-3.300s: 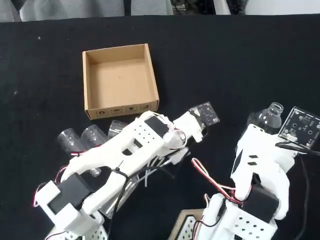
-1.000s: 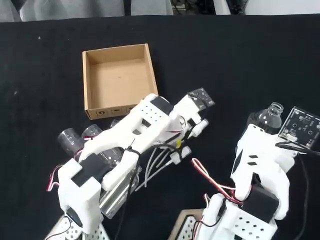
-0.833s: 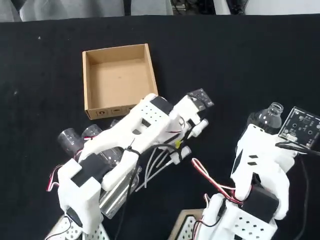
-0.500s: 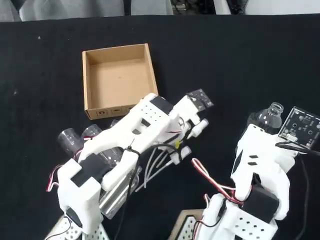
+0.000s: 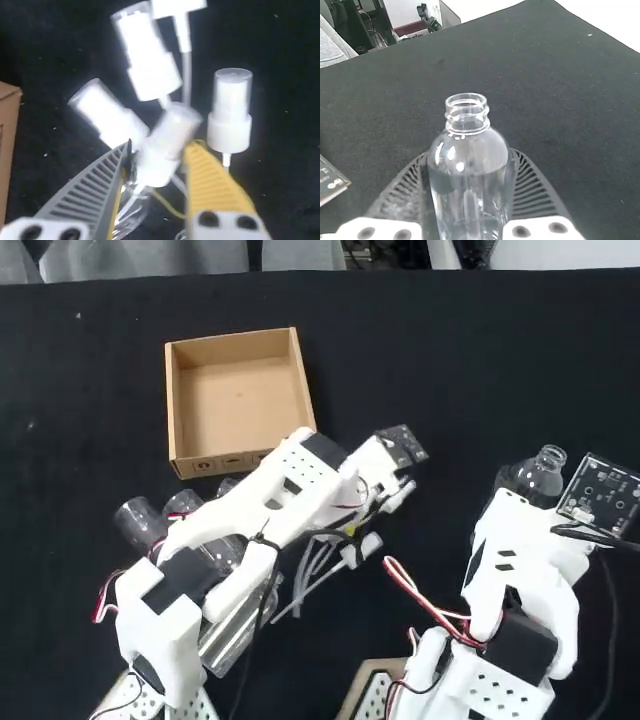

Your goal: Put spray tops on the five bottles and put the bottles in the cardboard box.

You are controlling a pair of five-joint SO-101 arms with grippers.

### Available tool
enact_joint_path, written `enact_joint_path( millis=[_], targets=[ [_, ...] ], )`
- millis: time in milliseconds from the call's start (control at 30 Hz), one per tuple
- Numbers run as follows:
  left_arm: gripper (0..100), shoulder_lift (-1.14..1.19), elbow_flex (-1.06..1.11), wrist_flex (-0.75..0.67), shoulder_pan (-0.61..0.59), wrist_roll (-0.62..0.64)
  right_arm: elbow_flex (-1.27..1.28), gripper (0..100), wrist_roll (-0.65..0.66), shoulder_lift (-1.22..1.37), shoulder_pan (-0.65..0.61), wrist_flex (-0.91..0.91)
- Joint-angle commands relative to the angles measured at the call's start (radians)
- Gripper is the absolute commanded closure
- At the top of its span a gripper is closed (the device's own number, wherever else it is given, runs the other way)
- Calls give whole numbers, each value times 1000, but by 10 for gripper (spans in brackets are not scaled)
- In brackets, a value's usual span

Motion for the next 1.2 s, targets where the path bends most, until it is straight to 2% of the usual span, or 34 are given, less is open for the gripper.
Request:
enact_joint_path(
  millis=[0,267,433,600,967,1167],
  targets=[
    [907,-12,-38,12,-4,0,5,977,11,-24,23,-32],
    [914,-14,-65,57,-1,6,5,977,11,-24,23,-32],
    [914,-14,-107,84,-4,55,5,977,11,-24,23,-32],
    [973,-17,-116,84,-1,54,5,977,11,-24,23,-32],
    [973,-282,7,72,-12,54,5,977,11,-24,23,-32],
    [973,-399,102,17,-13,64,13,977,11,-24,23,-34]
  ],
)
